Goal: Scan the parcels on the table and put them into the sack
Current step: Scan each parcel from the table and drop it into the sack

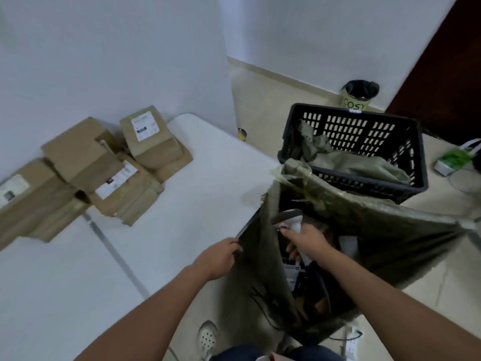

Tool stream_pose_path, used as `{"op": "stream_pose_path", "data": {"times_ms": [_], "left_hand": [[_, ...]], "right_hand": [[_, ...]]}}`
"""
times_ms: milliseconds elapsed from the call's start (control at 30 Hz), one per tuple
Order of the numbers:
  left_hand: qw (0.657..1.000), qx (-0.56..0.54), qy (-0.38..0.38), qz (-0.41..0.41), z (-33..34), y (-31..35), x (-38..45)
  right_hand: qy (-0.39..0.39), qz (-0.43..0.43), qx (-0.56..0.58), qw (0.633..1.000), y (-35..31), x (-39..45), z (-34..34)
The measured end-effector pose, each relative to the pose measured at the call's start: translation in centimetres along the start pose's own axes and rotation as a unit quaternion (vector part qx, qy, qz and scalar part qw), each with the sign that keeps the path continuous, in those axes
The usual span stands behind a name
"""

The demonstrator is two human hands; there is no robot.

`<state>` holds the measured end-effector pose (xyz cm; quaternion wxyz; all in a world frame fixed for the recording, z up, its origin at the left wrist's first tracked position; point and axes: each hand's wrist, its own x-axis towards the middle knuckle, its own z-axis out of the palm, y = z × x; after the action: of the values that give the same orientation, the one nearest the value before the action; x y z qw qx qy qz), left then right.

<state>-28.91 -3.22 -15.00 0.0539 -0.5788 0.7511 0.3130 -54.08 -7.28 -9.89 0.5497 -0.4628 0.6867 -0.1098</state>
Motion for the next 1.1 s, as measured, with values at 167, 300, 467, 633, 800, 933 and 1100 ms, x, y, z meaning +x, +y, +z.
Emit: {"op": "stream_pose_path", "data": {"times_ms": [167, 300, 467, 633, 800, 933, 1100], "left_hand": [[0.99, -0.061, 0.063, -0.112, -1.1, -10.2, -8.9], [0.968, -0.118, 0.116, -0.19, -1.0, -18.2, -16.2], [0.92, -0.176, 0.19, -0.295, 0.1, -26.6, -26.2], [0.876, -0.182, 0.254, -0.367, -0.1, -32.8, -33.2], [0.824, -0.107, 0.296, -0.471, -1.5, -38.3, -37.6], [0.736, -0.159, 0.331, -0.569, -2.9, -42.8, -40.6], [0.709, -0.25, 0.277, -0.599, -3.8, -48.5, -43.4]], "right_hand": [[-0.102, -0.111, -0.067, 0.986, -8.8, -1.5, 10.8], [-0.157, -0.184, -0.105, 0.965, -15.0, -3.6, 20.5], [-0.208, -0.25, -0.172, 0.93, -20.7, -6.6, 31.8], [-0.239, -0.279, -0.175, 0.914, -24.1, -9.2, 40.1], [-0.258, -0.295, -0.183, 0.902, -26.8, -10.6, 46.1], [-0.267, -0.296, -0.207, 0.894, -28.4, -11.0, 49.3], [-0.267, -0.302, -0.237, 0.884, -29.4, -10.3, 51.7]]}}
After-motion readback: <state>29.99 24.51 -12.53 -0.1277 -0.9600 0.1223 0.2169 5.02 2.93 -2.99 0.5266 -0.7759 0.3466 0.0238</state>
